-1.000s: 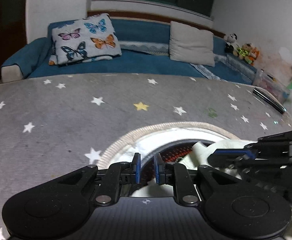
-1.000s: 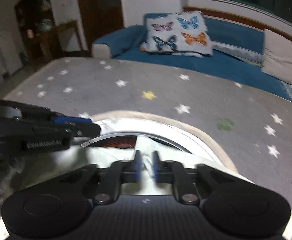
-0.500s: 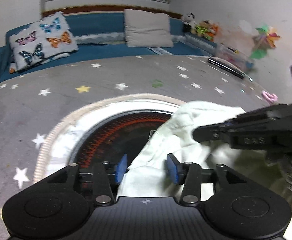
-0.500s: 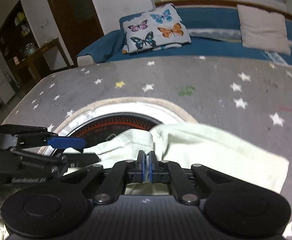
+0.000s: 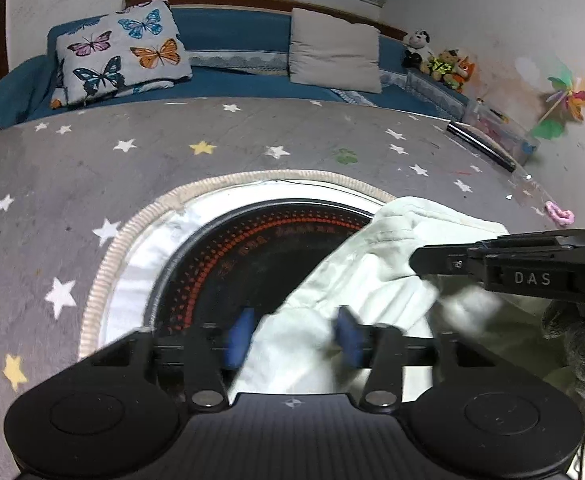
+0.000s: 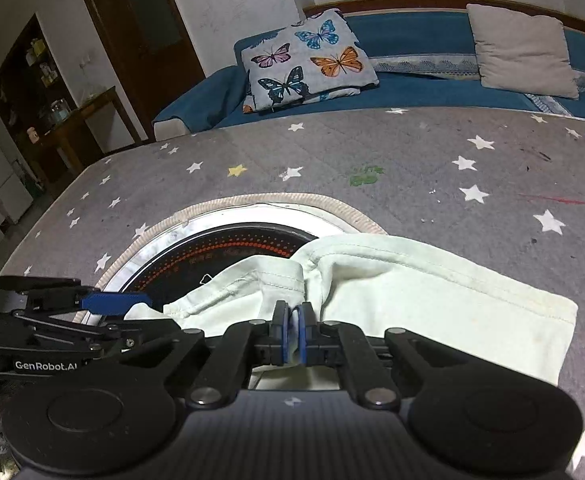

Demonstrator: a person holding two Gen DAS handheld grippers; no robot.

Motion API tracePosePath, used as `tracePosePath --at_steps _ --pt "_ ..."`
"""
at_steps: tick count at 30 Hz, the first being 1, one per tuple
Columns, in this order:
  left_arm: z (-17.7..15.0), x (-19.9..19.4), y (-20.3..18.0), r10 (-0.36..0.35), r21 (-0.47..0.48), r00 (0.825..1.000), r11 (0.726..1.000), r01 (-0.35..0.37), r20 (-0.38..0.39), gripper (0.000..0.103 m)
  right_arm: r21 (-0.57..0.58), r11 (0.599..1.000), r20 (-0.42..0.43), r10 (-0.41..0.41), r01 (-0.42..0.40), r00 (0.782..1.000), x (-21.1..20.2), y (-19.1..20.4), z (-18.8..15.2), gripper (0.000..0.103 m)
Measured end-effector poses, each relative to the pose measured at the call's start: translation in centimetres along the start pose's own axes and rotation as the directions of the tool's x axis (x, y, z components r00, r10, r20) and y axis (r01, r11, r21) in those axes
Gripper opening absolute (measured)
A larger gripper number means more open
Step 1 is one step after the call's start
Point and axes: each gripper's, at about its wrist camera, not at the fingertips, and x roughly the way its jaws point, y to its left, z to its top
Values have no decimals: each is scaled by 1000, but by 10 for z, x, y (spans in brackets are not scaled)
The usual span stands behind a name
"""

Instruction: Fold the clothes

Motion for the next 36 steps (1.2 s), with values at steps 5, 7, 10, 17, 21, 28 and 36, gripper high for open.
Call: tracePosePath --at_steps 5,7,10,17,21,28,36 --pt "12 -12 -4 30 60 998 998 -33 62 10 5 1000 30 -1 1 1000 -13 -1 3 14" --pt "21 -18 0 64 73 993 995 -72 103 10 15 1000 49 -7 6 999 -21 -4 6 22" --pt "34 -27 11 125 73 978 988 -139 167 10 33 999 82 -45 42 996 -35 -15 10 27" --pt "48 -29 42 175 43 967 982 -186 183 14 118 973 63 -209 201 976 -39 -56 11 34" --pt "41 -24 51 183 29 973 982 -189 144 17 162 956 40 -253 244 967 -35 -76 6 34" --pt "34 -12 53 151 82 987 984 -155 59 49 182 946 3 -272 267 962 -31 -89 1 34" --pt "49 -17 66 131 0 989 991 -132 75 58 154 948 -14 -279 278 960 -21 -89 7 16"
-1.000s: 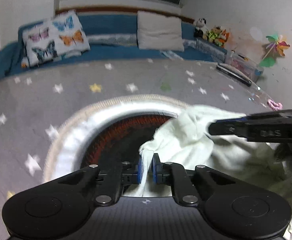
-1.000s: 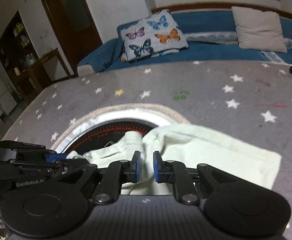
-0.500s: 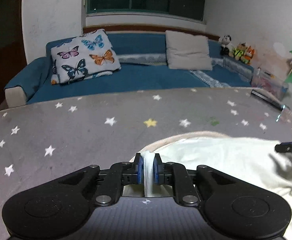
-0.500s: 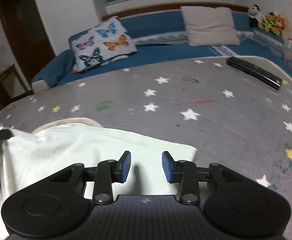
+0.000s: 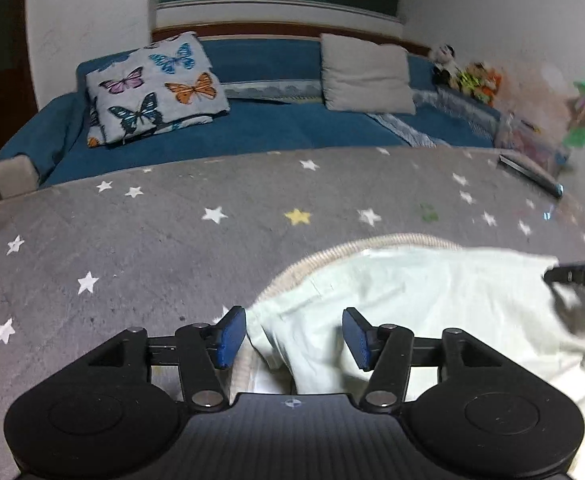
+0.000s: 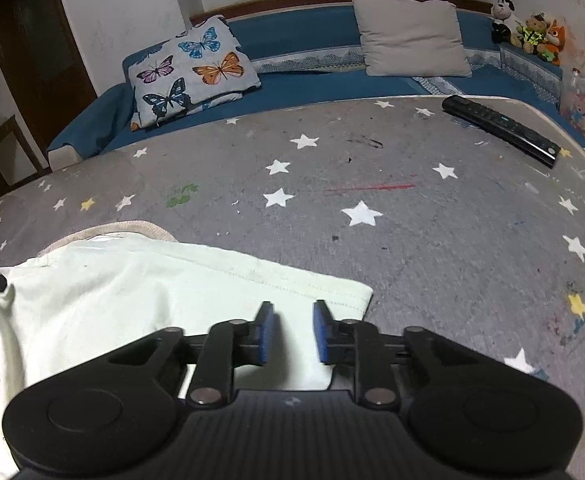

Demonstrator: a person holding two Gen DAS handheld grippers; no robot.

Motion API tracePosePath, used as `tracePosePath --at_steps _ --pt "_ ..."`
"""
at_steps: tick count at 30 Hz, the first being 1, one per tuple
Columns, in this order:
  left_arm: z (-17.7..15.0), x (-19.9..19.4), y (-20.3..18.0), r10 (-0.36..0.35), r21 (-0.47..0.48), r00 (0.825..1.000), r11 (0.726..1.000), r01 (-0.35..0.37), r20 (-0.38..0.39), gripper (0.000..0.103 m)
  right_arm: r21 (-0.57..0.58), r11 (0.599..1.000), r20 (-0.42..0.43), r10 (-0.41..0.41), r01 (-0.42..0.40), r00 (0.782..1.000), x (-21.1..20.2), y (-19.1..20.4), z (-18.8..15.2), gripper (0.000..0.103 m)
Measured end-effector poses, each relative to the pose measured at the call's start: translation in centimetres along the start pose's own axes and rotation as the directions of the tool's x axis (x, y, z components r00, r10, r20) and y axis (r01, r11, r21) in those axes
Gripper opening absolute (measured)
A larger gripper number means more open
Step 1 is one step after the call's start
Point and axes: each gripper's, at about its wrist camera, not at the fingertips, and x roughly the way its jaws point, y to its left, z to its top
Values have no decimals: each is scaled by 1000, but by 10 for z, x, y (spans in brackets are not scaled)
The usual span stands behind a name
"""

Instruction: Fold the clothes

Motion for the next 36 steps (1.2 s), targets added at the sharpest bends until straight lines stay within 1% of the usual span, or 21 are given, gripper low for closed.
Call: tracePosePath --at_steps 2,5,9,12,13,14,15,16,17,18,19,20,23,26,29,31,33,35,36 --pt "4 3 7 0 -38 1000 999 0 -8 57 2 1000 1 3 -3 1000 1 -1 3 12" --pt "9 10 19 0 -100 999 995 -4 -36 56 5 1000 -1 6 -6 1000 4 -2 7 11" --pt "11 21 35 -22 -197 997 980 6 -77 53 -8 1000 -9 1 -1 1000 8 -2 10 10" --pt "10 28 38 -59 -226 992 974 32 -110 53 -20 1000 -12 3 -3 1000 9 -2 11 10" --pt "10 29 36 -62 -217 992 976 36 -113 53 -24 1000 -14 5 -5 1000 10 -1 12 10" --pt "10 29 34 -63 -204 992 978 39 -114 50 -34 999 -17 6 -7 1000 10 0 12 10" --pt "10 30 32 -64 -192 991 981 41 -114 40 -41 999 -18 7 -8 1000 10 1 12 8" --pt "10 31 30 -70 -187 991 981 48 -114 34 -51 999 -19 7 -8 1000 10 2 12 4" --pt "10 32 29 -77 -185 990 981 55 -114 21 -61 998 -20 7 -8 1000 11 4 13 3" --pt "10 33 29 -81 -177 991 982 61 -109 14 -69 998 -20 6 -7 1000 11 6 14 3" --pt "10 33 29 -82 -172 992 983 64 -99 13 -80 997 -18 4 -6 1000 12 8 16 2" --pt "11 34 29 -78 -169 993 984 62 -89 11 -93 996 -12 1 -2 1000 12 10 17 1" --pt "15 28 29 -58 -150 998 987 53 -27 10 -123 992 20 -2 4 1000 10 17 24 1" --pt "21 20 30 -36 -129 998 991 41 45 10 -144 989 82 -7 19 997 3 22 36 0" --pt "23 16 35 -31 -133 996 990 42 84 10 -128 991 168 -16 38 986 -4 24 53 0" --pt "21 19 38 -20 -144 998 989 30 67 10 -94 995 205 -22 42 979 -4 23 62 0" --pt "17 23 43 -9 -158 999 987 16 43 14 -65 997 180 -25 37 983 4 19 67 0" --pt "13 24 48 -1 -169 1000 986 5 24 14 -65 998 123 8 0 992 11 18 66 3" --pt "12 23 49 2 -172 1000 985 1 17 22 -68 998 99 19 -12 995 13 17 63 5"
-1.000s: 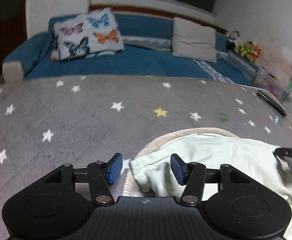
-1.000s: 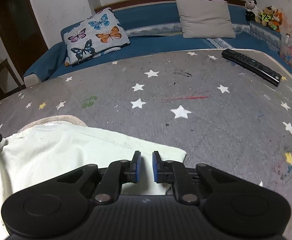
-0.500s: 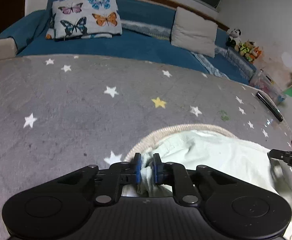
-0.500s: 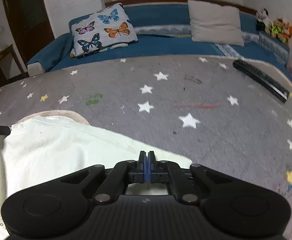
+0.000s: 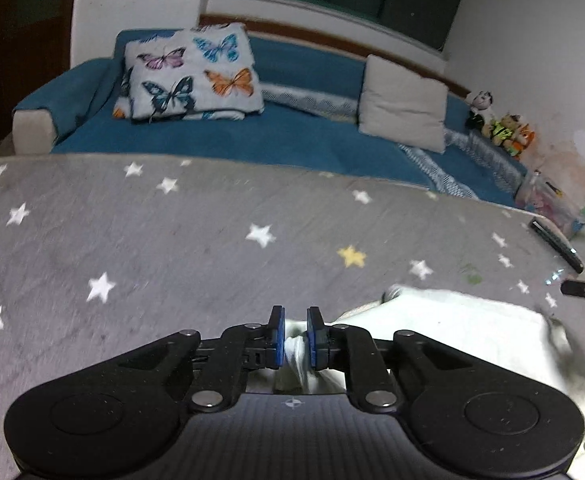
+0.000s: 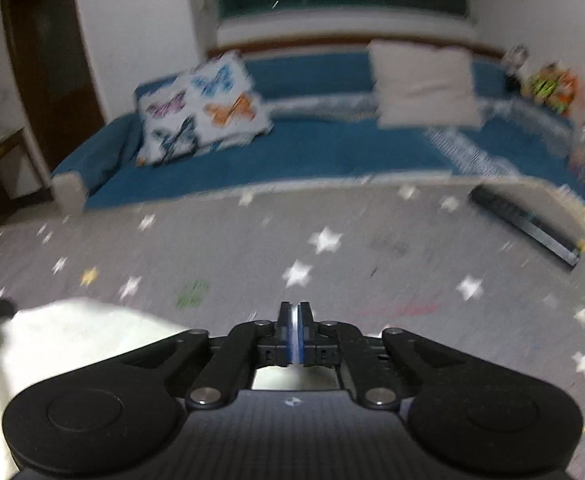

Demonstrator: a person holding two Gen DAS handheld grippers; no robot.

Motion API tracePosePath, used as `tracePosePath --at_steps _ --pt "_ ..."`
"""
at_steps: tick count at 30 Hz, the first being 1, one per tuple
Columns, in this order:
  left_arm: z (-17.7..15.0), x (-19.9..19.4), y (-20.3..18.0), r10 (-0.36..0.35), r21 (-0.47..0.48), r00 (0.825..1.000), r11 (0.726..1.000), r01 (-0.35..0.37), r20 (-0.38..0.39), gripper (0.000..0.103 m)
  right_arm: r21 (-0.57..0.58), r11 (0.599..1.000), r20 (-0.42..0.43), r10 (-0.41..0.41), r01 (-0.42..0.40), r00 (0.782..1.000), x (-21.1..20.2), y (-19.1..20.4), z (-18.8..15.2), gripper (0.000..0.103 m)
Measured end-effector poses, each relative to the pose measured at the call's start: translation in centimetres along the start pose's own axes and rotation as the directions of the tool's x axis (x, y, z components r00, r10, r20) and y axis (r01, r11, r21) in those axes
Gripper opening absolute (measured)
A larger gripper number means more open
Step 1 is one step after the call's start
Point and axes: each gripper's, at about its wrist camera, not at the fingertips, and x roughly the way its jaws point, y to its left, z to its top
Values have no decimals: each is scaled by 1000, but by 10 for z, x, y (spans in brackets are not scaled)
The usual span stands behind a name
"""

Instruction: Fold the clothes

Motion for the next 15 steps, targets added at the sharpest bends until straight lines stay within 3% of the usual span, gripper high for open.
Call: tracePosePath --at_steps 2,5,11,13,15 --pt "-2 -5 3 10 1 1000 1000 -10 -2 35 -9 1000 -42 -10 10 999 3 -1 -9 17" --pt "-7 -18 5 12 16 1000 1000 -12 -2 45 -7 1000 -93 -10 9 996 6 -7 -21 21" --pt "-35 -52 3 8 101 1000 995 -6 -23 50 -6 1000 -135 -16 15 991 9 -9 -36 27" --pt "-49 -65 3 10 132 999 991 -5 -39 51 -7 1000 -142 -17 17 990 8 -5 -37 26" --pt "-64 -77 3 17 157 998 988 -8 -57 51 -19 1000 -147 -10 7 989 8 -1 -37 7"
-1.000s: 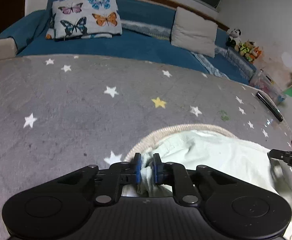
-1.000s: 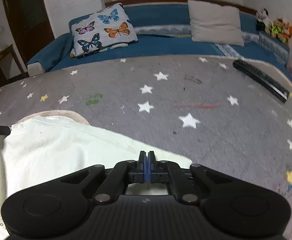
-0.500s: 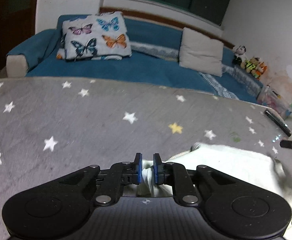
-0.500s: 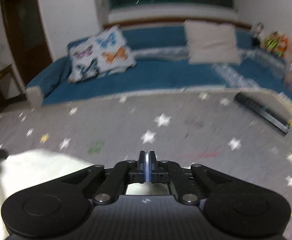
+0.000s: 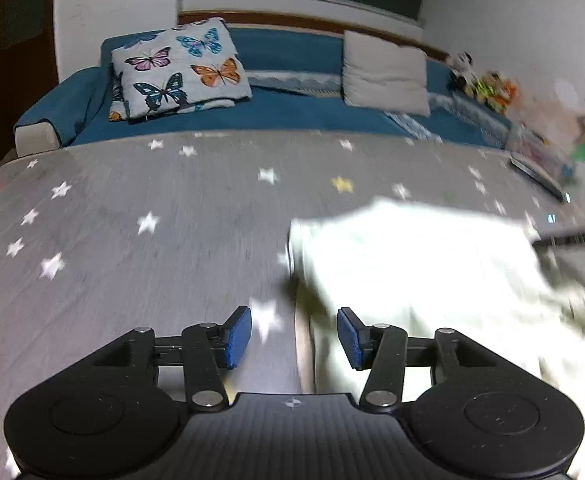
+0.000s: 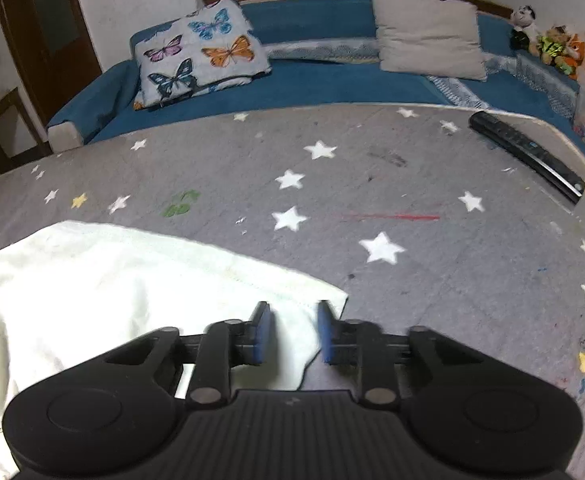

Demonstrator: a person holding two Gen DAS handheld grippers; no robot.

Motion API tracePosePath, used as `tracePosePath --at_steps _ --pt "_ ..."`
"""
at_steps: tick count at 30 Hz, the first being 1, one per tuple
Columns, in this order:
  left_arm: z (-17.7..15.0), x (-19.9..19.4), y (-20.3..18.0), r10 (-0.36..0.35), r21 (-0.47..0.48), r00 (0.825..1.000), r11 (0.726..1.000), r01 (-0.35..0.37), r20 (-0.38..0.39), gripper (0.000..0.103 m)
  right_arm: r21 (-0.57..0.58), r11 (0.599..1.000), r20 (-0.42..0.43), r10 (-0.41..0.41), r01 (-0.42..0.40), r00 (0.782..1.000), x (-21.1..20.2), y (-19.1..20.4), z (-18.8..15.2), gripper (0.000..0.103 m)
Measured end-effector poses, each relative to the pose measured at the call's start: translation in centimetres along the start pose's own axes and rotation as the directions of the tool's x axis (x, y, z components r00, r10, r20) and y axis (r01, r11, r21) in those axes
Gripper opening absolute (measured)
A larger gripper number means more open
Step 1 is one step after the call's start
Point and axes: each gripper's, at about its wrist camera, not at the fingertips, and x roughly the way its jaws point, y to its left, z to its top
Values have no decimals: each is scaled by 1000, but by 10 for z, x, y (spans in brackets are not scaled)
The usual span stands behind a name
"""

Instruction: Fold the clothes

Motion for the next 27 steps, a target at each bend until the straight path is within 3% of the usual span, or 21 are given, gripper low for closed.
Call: tracePosePath --at_steps 4,8,11,15,22,27 --pt "-33 -16 0 22 12 999 1000 -22 -39 51 -46 999 36 -26 28 999 2 8 5 2" --pt "-54 -32 1 36 -8 998 999 -36 -45 51 17 999 103 -42 41 994 13 2 26 3" --pt "-64 -42 0 58 -2 998 998 -58 -37 51 37 997 105 -66 62 992 15 -2 34 6" --pt "-70 -51 1 91 0 996 996 -91 -24 54 -11 1000 96 -18 19 995 -11 0 28 9" --pt "-90 -63 -16 138 53 990 989 -138 -4 54 -125 989 56 90 -82 994 -80 17 -9 39" --pt "-112 -78 -21 156 82 988 984 -156 7 57 -180 981 28 83 -77 996 -121 18 -53 47"
